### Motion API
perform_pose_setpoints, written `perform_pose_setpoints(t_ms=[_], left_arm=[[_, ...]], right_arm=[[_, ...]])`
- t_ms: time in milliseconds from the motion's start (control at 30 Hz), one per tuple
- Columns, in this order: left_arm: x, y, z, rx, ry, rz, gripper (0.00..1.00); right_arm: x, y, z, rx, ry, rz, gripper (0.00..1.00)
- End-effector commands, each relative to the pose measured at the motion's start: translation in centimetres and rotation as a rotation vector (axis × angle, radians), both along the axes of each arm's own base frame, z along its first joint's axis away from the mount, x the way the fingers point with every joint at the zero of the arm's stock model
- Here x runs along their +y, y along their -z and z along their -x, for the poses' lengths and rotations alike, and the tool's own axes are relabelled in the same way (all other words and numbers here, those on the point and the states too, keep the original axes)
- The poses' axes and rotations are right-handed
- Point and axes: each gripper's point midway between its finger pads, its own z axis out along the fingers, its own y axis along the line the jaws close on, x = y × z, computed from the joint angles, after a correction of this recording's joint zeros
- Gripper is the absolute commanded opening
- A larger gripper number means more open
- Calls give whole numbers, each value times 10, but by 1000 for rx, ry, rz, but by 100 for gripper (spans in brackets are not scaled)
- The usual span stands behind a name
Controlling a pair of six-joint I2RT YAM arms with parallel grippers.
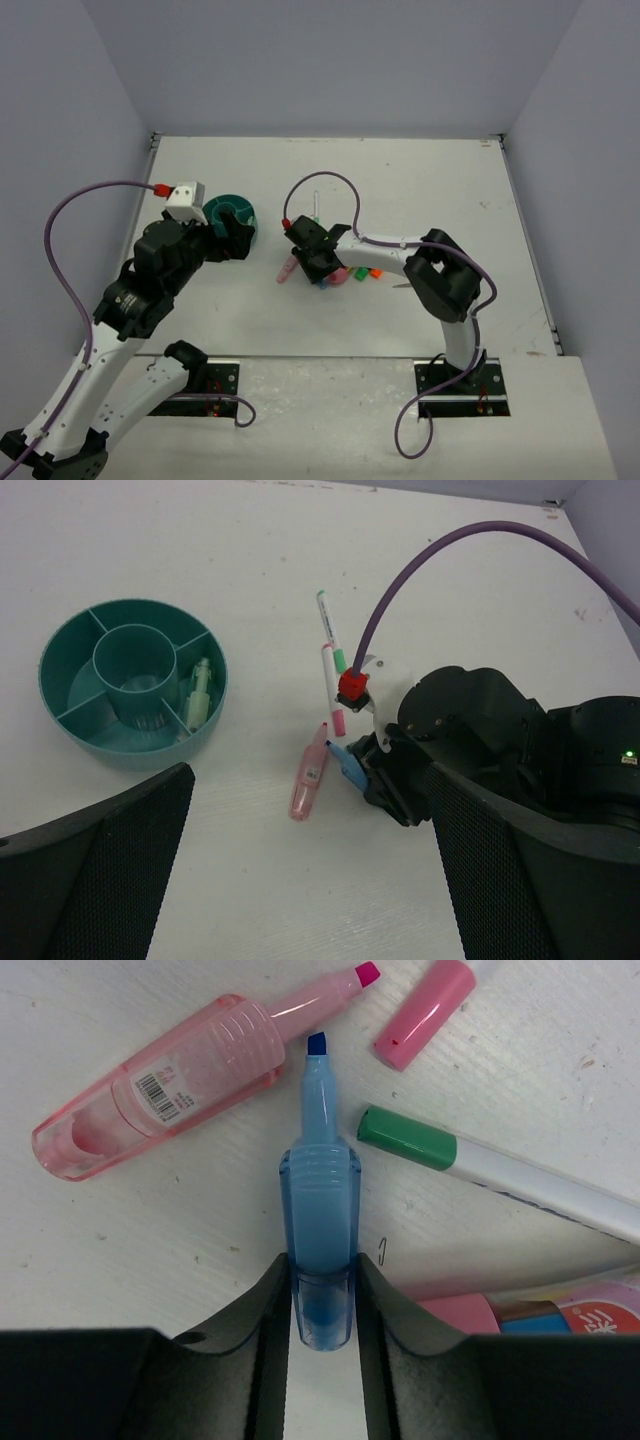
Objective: Sort the stationery into containers
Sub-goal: Pick up the pen from the center of the board.
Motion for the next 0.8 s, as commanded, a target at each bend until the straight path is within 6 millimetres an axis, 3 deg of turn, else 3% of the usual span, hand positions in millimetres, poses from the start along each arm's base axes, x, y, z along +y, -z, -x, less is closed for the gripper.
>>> perform_pose_setpoints(t_ms=[0, 100, 233, 333, 400, 500, 767], left_arm=[[-5, -3, -3, -30, 29, 3, 100], [-10, 2, -3, -20, 38, 35, 100], [-31, -1, -1, -33, 105, 156, 100], [-54, -12, 9, -74, 221, 283, 100], [-68, -23, 13, -126, 285, 393, 100], [-81, -44, 20, -193, 363, 545, 100], [-108, -52, 20, -187, 498, 705, 93]], right_arm=[[-6, -17, 12, -20, 18, -12, 17], [-13, -45, 12, -80, 62, -28, 12], [-28, -99, 21, -160, 113, -117, 8], [-13, -143, 36, -208, 49, -289, 1], [-6, -161, 45, -231, 15, -368, 0], [-6, -199, 55, -315, 20, -478, 0], [3, -260, 72, -420, 0, -633, 0]])
